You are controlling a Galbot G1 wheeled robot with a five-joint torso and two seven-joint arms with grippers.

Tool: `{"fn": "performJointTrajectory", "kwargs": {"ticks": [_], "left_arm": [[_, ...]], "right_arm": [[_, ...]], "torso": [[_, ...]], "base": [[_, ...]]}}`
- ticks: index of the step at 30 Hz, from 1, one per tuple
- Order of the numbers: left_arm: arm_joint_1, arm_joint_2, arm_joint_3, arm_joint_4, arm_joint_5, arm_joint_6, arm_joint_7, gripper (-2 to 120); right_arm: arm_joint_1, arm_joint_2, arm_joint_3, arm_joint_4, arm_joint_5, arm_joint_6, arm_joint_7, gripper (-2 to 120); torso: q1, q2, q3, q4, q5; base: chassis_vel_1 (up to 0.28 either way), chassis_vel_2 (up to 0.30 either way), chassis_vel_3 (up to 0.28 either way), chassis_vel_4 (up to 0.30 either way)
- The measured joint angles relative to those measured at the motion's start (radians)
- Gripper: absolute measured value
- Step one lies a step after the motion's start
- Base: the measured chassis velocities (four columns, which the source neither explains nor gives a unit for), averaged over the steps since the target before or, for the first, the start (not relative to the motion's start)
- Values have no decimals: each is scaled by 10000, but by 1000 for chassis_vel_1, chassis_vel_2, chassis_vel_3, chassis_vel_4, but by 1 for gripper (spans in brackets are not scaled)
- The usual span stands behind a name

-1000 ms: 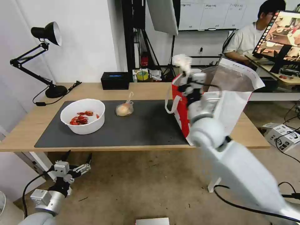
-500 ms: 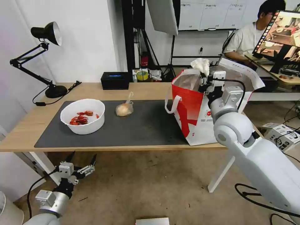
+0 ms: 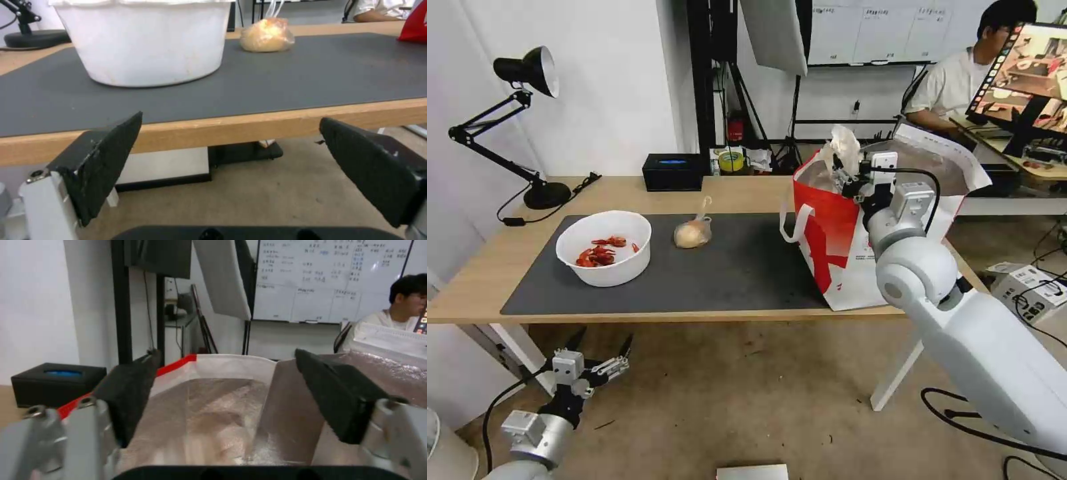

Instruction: Pick up the trash from the table and place it into the takeout bag.

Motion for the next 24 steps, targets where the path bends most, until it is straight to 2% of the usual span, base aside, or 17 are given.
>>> {"fn": "performJointTrajectory", "kwargs": {"ticks": [1,3,6,17,19,24], "left_arm": [[0,0,-2,0,-1,0,0,100],[2,-2,-5,-2,-7,-5,0,100],[2,-13,-4,-7,-9,-11,0,100],[-1,-1,-53,-77,-42,-27,-6,100],[19,17,-101,-103,-56,-37,-14,100],[19,16,-106,-112,-60,-54,-19,100]], "right_arm": [[0,0,0,0,0,-1,1,86],[-1,-9,-2,-1,0,-1,3,96],[-15,-26,-1,21,3,16,-8,100],[-467,-236,80,749,299,694,-593,100],[-1579,-374,200,1591,282,1113,-1362,100],[-2283,-481,210,2104,-138,1395,-1941,100]], "torso": [[0,0,0,0,0],[0,0,0,0,0],[0,0,0,0,0],[0,0,0,0,0],[0,0,0,-1,1],[0,0,-1,0,0]], "base": [[0,0,0,0],[0,0,0,0],[0,0,0,0],[0,0,0,0],[0,0,0,0],[0,0,0,0]]}}
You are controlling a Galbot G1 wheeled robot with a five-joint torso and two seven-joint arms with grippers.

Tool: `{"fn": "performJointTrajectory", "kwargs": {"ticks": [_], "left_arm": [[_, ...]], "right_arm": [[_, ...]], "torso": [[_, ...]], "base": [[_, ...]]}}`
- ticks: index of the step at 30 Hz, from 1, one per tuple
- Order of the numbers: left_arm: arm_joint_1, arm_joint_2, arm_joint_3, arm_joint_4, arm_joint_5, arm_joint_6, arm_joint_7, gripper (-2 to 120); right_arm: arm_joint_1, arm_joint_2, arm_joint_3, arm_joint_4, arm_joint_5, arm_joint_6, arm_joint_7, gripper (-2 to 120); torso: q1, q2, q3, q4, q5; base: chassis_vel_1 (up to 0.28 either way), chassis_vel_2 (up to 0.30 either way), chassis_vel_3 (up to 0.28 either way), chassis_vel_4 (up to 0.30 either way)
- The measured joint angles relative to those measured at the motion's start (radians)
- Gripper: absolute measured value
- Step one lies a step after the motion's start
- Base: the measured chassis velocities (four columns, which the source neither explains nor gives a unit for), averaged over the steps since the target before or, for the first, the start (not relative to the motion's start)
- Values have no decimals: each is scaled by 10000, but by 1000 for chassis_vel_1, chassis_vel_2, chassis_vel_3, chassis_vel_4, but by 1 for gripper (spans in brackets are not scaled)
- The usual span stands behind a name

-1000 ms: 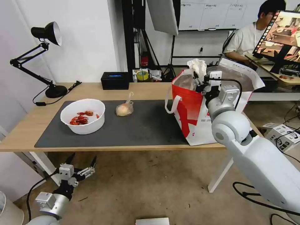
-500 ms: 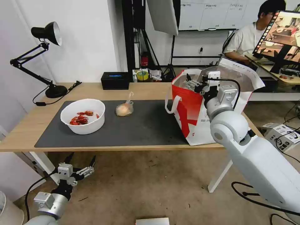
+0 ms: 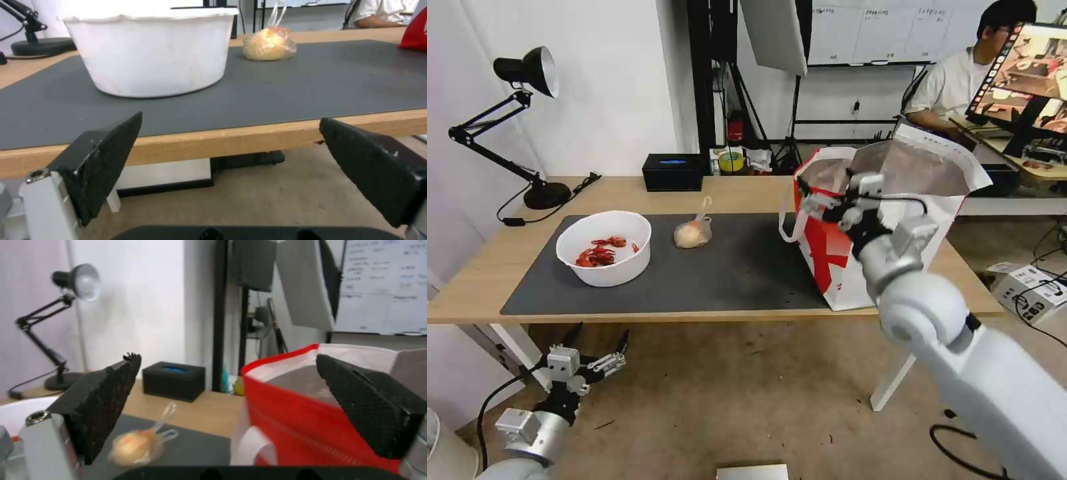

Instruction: Pick up the trash from the table and place it into the takeout bag.

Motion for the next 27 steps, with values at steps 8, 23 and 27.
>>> {"fn": "performJointTrajectory", "kwargs": {"ticks": [8,23,27], "left_arm": [[13,-33,59,-27,7,-20,-3,100],[174,-388,28,1,137,-230,24,100],[242,-391,-16,-5,142,-278,28,100]], "right_arm": [[-1525,-137,130,667,-726,99,-154,100],[-4905,846,462,-364,-3303,1980,128,100],[-5610,1313,670,-577,-3854,2530,82,100]], "torso": [[0,0,-1,-2,0],[-1,1,-1,0,0],[0,1,0,-1,-1]], "base": [[0,0,0,0],[0,0,0,0],[0,0,0,0]]}}
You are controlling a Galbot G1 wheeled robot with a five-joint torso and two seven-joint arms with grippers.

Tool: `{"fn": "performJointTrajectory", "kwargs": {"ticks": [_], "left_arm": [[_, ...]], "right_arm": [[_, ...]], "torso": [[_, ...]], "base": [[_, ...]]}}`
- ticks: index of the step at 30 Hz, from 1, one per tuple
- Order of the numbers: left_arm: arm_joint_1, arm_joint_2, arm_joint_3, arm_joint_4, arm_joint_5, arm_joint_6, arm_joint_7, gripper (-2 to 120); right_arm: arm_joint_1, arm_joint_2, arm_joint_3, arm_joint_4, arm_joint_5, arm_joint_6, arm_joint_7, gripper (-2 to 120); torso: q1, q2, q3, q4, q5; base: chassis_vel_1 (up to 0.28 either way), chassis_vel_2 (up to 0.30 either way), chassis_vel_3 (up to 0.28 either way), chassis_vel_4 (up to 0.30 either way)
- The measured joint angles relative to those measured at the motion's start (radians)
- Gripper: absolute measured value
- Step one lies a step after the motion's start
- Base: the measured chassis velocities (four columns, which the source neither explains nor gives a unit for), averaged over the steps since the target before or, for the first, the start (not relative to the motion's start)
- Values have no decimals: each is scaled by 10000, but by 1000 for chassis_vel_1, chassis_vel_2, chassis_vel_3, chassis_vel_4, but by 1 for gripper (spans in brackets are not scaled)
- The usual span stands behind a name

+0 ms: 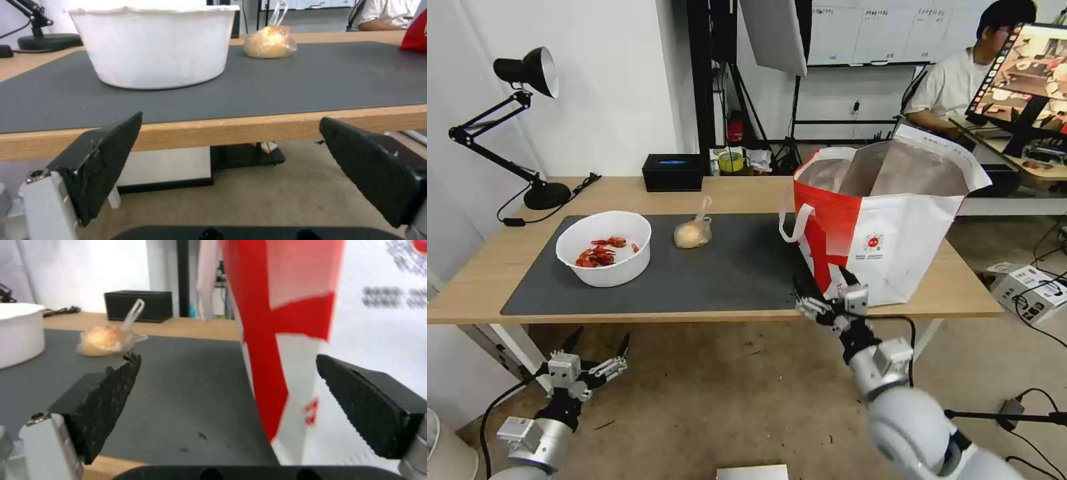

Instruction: Pick up the trash from the table and place it into the takeout bag.

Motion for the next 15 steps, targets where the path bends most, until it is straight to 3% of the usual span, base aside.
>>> {"fn": "performJointTrajectory", "kwargs": {"ticks": [15], "left_arm": [[240,-99,-62,-129,89,-145,23,100]], "right_arm": [[-1467,1034,186,-617,-1093,1056,-19,100]], "torso": [[1,0,1,1,0]], "base": [[0,0,0,0]]}}
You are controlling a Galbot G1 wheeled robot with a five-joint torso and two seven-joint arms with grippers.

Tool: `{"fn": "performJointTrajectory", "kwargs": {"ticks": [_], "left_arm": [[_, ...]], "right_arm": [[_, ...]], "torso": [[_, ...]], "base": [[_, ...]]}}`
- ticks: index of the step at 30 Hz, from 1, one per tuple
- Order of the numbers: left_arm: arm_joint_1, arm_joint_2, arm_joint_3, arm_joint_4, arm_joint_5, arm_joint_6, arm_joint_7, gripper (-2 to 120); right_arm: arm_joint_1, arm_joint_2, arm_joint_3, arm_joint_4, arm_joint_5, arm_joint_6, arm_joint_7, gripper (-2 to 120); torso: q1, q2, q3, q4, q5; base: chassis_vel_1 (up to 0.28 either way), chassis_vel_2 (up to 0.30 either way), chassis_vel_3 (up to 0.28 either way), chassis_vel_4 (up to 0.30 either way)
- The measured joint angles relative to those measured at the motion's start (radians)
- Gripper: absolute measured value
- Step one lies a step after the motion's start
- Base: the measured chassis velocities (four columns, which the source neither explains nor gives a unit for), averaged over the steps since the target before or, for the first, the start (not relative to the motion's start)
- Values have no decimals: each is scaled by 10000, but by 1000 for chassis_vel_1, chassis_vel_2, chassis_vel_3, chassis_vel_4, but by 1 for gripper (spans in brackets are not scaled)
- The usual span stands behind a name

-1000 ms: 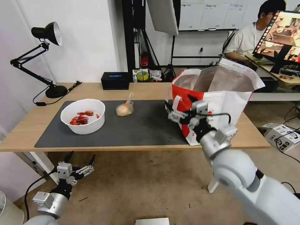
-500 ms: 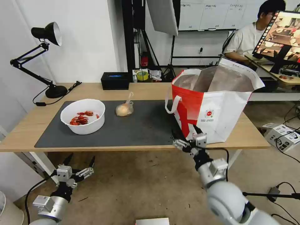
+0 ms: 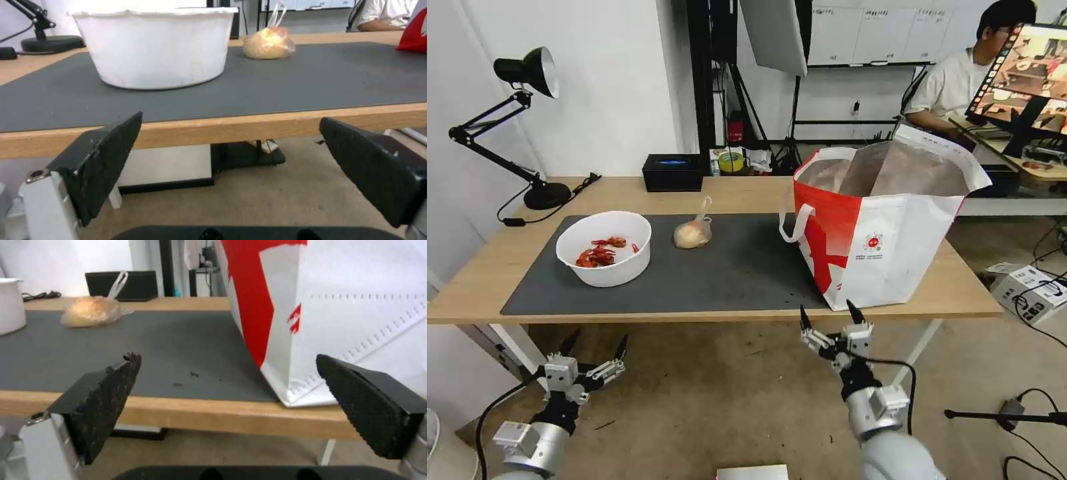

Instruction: Pick up the trash from the table and place it into the takeout bag.

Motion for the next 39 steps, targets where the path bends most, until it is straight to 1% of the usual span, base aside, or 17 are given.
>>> {"fn": "performJointTrajectory", "kwargs": {"ticks": [10,24,27,31,35,39], "left_arm": [[123,-49,-22,-101,80,-23,8,100],[122,-51,-16,-68,157,-93,16,100],[102,-49,12,-49,160,-94,17,100],[86,-5,15,-56,161,-94,16,100],[87,117,-12,-117,127,-79,15,100],[80,196,40,-127,125,-59,16,100]], "right_arm": [[-343,94,120,-29,-78,164,-67,100],[-137,19,-39,-158,-135,93,-108,100],[78,-31,-168,-202,-101,48,-124,100],[636,-144,-506,-208,167,-64,-419,100],[1657,-345,-1137,-105,579,-310,-749,100],[2181,-392,-1434,-85,810,-561,-762,100]], "torso": [[0,0,0,0,0],[0,-1,0,0,0],[0,-1,0,0,0],[0,-1,1,0,1],[0,-1,1,3,1],[0,-1,1,-2,-1]], "base": [[0,0,0,0],[0,0,0,0],[0,0,0,0],[0,0,0,0],[0,0,0,0],[0,0,0,0]]}}
